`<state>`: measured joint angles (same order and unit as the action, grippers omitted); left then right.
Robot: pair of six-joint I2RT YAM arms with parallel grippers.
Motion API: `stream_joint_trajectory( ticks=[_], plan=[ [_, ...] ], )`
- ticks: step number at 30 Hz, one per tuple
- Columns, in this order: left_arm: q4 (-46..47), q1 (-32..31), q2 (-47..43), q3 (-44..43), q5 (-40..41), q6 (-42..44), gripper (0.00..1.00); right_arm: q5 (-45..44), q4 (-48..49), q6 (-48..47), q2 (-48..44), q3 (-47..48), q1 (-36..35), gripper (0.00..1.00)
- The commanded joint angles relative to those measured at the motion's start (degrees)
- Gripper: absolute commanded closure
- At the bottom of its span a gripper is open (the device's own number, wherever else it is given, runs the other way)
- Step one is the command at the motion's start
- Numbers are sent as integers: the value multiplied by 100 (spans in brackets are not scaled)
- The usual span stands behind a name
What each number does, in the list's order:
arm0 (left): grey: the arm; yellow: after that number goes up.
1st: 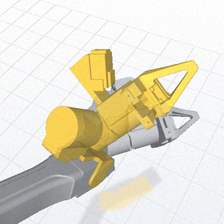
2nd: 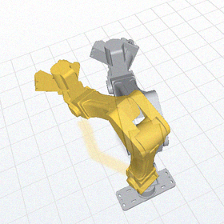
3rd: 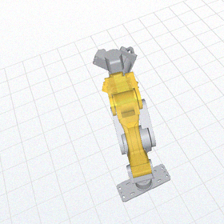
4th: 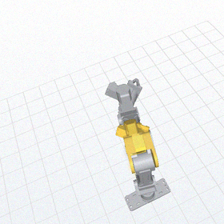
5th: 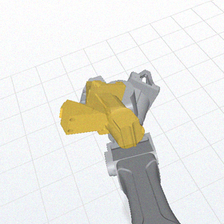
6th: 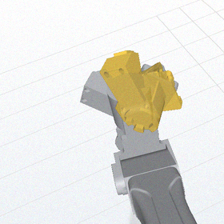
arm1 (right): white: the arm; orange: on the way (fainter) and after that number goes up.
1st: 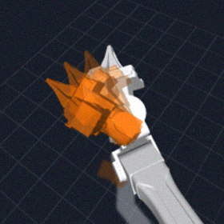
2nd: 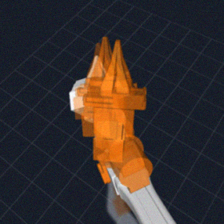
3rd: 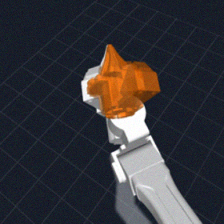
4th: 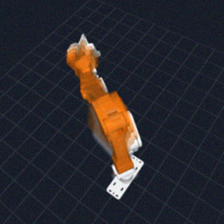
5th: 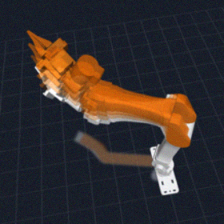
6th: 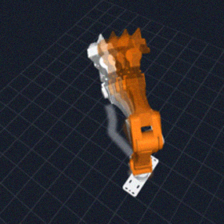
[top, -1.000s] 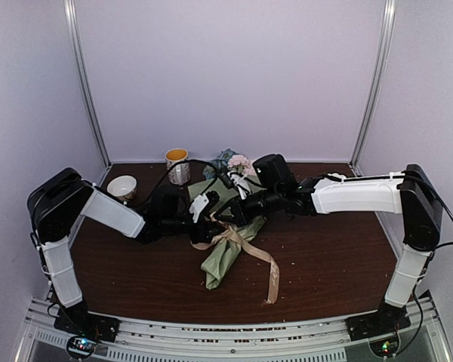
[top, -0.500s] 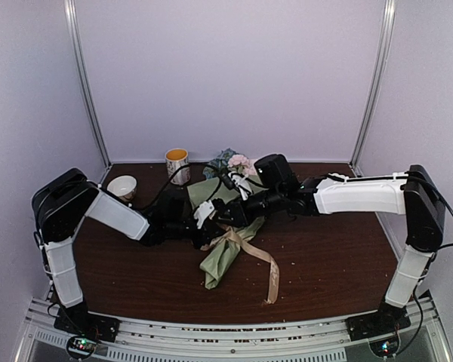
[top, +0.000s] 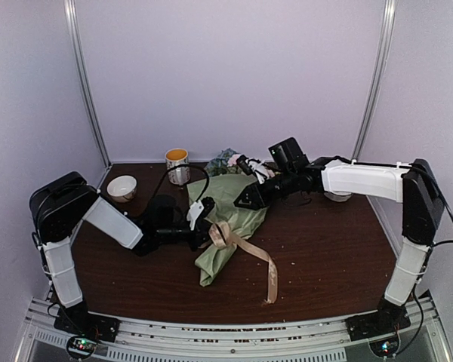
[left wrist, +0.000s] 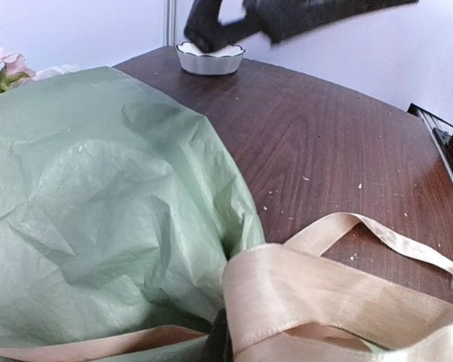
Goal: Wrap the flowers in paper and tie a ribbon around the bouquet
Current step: Cross the half-tied ribbon over the folded bouquet.
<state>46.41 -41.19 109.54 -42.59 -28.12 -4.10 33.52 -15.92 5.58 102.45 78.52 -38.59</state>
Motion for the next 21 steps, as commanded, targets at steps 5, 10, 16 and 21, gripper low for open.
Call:
stream_joint_trajectory(
  ticks=[5, 10, 16, 21],
  plan=[
    [960, 67, -248, 170, -169, 42, 100, 759, -333, -599, 917, 569, -201, 74],
    [1087, 84, -60, 136, -424, -25, 100, 935, -380, -690, 1267, 725, -237, 80],
    [1326, 101, 129, 86, -611, -316, 100, 1211, -13, -576, 1369, 487, -281, 79],
    [1144, 97, 199, 14, -528, -313, 100, 1504, 190, -333, 1505, 550, -307, 90]
  ],
)
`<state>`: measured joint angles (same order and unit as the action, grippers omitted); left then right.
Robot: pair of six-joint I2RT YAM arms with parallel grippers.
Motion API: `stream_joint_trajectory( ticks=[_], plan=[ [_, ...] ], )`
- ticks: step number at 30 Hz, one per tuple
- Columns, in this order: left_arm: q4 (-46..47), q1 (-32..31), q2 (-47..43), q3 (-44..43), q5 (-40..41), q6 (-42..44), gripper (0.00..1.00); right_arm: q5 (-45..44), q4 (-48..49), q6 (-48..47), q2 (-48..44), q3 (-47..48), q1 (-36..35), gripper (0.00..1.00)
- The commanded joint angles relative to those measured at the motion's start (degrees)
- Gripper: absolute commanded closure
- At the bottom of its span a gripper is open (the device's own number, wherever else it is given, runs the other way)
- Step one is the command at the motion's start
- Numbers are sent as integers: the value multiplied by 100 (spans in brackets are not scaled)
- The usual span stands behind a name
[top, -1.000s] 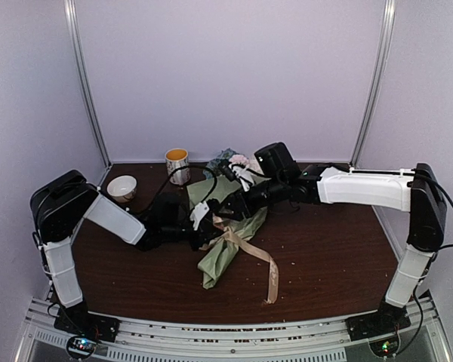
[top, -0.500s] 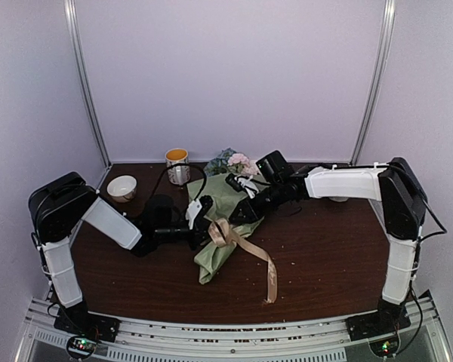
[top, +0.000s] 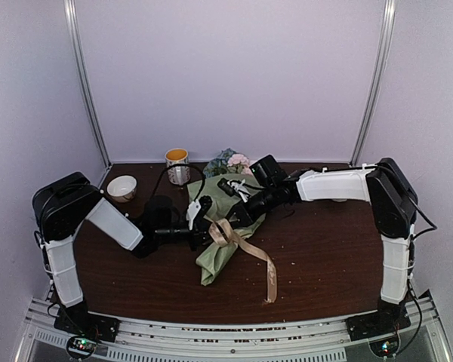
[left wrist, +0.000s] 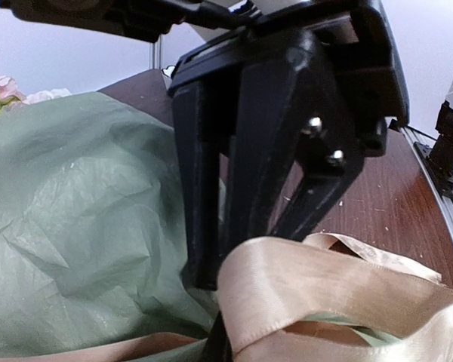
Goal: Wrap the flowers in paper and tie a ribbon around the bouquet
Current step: Cross the half-tied ribbon over the folded bouquet.
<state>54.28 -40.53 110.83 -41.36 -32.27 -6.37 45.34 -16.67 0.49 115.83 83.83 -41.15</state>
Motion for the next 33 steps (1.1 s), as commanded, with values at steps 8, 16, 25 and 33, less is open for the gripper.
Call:
stream_joint_trajectory(
  ticks=[8, 16, 25, 33],
  plan=[
    [351, 72, 140, -179, -59, -226, 98, 176, 11, 1, -44, -279, -34, 100],
    [386, 93, 134, -107, 457, -420, 65, -96, 283, 363, -250, -547, -42, 100],
    [1709, 471, 324, 113, 117, -1759, 44, -127, 440, 654, -225, -791, -79, 100],
    [1962, 938, -13, 819, 897, -2152, 40, -204, 463, 845, -197, -707, -78, 100]
  ],
)
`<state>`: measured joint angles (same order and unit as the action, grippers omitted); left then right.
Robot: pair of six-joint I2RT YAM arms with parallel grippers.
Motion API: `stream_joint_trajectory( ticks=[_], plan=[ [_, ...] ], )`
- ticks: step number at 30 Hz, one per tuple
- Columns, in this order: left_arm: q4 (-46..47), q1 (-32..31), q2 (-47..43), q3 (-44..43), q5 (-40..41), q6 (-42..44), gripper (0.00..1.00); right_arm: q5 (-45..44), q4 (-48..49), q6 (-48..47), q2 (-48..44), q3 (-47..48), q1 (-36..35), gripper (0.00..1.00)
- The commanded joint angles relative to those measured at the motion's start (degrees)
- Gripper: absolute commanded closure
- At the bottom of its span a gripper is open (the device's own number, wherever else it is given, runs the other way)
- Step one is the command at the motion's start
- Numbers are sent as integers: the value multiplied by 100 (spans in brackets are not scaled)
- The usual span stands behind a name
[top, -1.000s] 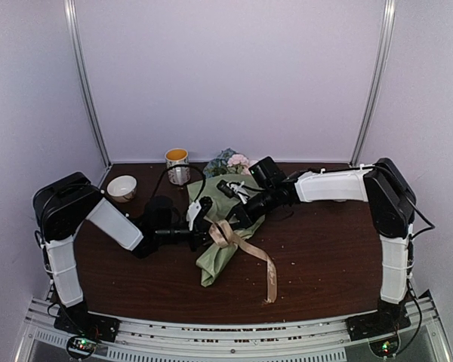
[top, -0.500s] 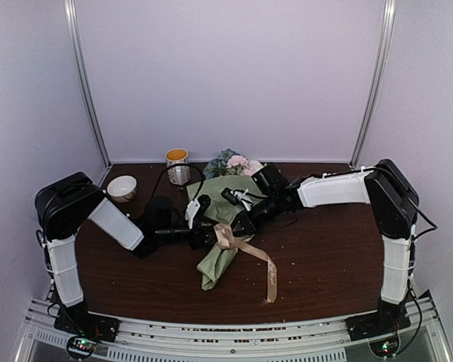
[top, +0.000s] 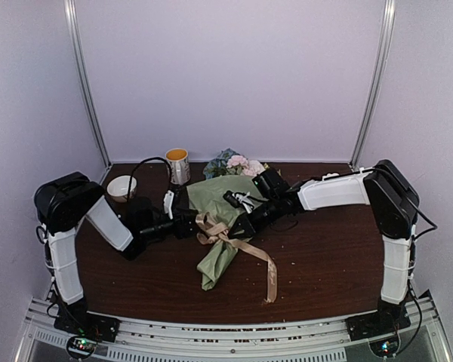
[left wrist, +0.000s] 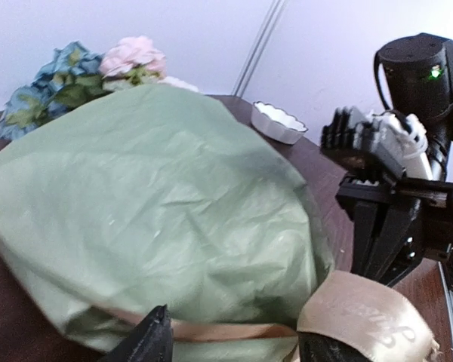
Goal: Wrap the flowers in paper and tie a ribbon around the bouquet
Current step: Cross the half-tied ribbon over the folded bouquet.
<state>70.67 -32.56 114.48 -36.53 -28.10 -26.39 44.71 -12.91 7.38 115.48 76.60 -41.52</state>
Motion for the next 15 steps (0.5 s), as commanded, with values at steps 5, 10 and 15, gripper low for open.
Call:
stream_joint_trajectory(
  ticks=[5, 10, 15],
  plan=[
    [-3783, 297, -970, -577, 2010, 389, 38, -154, 107, 219, -174, -13, -50, 100],
    [-3871, 337, -1066, -389, 2079, 322, 37, -138, 136, 237, -209, -13, -58, 100],
    [-3772, 330, -1233, -207, 2025, 171, 36, -180, 67, 210, -226, 82, -59, 100]
  ],
)
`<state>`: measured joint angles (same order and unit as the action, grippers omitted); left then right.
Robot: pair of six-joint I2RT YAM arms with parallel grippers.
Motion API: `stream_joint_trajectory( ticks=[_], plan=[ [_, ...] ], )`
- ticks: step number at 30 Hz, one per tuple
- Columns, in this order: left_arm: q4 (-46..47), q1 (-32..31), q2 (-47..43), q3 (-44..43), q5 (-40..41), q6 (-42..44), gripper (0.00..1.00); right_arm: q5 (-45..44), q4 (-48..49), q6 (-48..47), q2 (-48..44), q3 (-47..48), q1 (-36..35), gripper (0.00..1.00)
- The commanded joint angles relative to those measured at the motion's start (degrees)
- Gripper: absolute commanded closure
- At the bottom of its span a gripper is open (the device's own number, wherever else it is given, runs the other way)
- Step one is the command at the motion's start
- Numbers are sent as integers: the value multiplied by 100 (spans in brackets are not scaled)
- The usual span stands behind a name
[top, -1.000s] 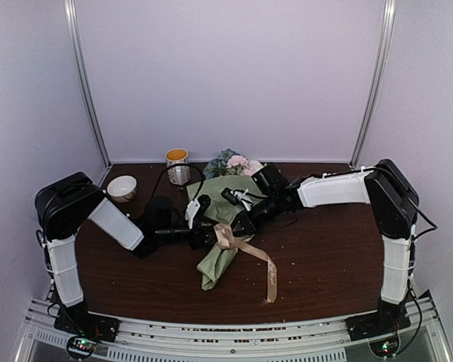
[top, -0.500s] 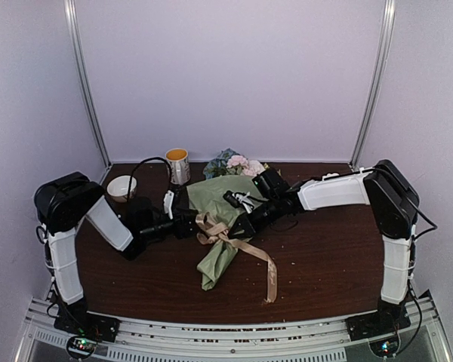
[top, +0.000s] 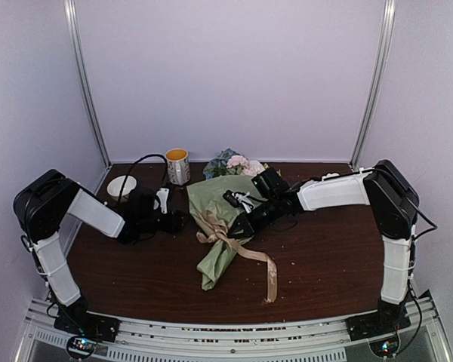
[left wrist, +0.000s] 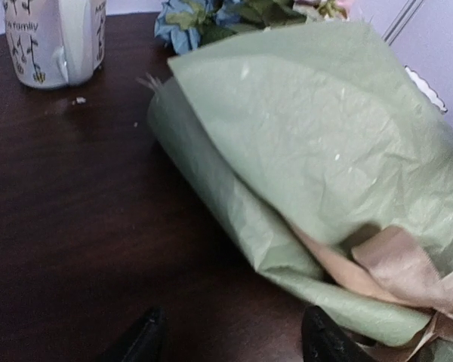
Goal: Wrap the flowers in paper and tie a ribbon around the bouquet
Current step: Cross the half-tied ribbon over the folded bouquet.
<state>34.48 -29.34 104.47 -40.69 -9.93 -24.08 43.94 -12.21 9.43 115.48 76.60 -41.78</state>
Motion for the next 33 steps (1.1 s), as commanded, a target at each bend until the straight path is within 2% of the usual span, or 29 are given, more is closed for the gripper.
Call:
stream_joint_trajectory(
  ticks=[1, 3, 6, 9, 11, 14, 19, 22, 26, 30, 33],
  plan=[
    [-151, 36, -297, 298, 405, -100, 36, -117, -47, -16, -239, 116, -32, 100],
    [-139, 49, -492, 444, 478, 30, 37, -175, -128, -52, -289, 142, -34, 100],
    [-26, -87, -968, 463, -439, 1079, 45, -281, -255, -119, -381, 129, -39, 100],
    [-57, -366, -1422, 311, -1524, 2520, 45, -314, -308, -162, -434, 94, -52, 100],
    [-529, -407, -1430, -112, -2010, 3072, 44, -302, -292, -172, -418, 96, -61, 100],
    [-1261, -407, -1040, -709, -2181, 3650, 43, -324, -265, -146, -389, 163, -58, 100],
    [-2062, -408, -398, -1609, -2764, 4189, 41, -341, -190, -133, -336, 241, -59, 97],
    [-2359, -411, -17, -1917, -2800, 4424, 40, -427, -241, -178, -263, 235, -50, 95],
    [-3286, -406, 344, -2442, -3149, 4853, 39, -430, -249, -176, -180, 254, -33, 94],
    [-2985, -414, 423, -2367, -3155, 4702, 39, -415, -237, -188, -166, 310, -35, 95],
    [-2993, -484, 532, -2423, -2850, 4721, 40, -338, -214, -179, -138, 336, -28, 95]
  ],
)
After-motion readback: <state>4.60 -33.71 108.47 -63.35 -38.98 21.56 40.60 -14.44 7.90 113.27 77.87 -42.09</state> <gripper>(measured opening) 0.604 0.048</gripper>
